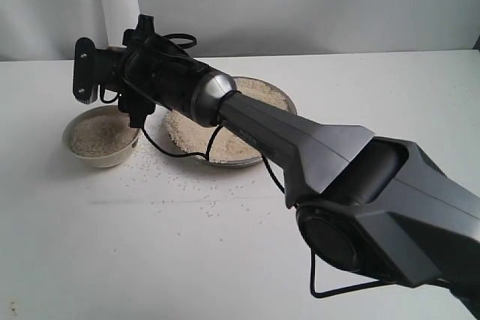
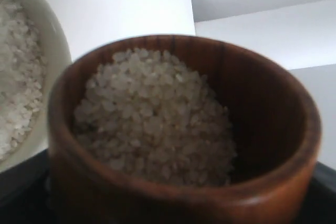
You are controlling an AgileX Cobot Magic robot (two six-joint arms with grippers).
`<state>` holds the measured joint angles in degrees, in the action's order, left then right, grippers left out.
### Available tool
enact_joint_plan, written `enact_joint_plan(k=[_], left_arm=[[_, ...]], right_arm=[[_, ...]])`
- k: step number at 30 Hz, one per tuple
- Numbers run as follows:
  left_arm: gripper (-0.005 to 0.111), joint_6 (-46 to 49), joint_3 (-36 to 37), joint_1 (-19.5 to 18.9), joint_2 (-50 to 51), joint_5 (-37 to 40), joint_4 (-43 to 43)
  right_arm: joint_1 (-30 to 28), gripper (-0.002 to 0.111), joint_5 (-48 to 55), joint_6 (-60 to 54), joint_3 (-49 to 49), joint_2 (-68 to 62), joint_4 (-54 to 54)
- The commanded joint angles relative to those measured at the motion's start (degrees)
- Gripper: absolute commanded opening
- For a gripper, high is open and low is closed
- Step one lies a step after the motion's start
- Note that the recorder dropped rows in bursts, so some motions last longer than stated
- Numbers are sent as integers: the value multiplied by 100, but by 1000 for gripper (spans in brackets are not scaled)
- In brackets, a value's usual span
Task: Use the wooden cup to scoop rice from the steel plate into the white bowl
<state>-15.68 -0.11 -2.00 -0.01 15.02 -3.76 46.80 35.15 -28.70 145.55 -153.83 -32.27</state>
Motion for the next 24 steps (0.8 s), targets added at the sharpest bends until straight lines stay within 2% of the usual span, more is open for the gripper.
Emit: enact_joint_plan(k=[1, 24], left_arm=[[0, -12, 11, 26, 1, -20, 27], [0, -12, 11, 26, 1, -20, 27]], right_arm=[[9, 0, -33, -163, 52, 51, -250], [382, 0, 6, -276, 52, -152, -1671]])
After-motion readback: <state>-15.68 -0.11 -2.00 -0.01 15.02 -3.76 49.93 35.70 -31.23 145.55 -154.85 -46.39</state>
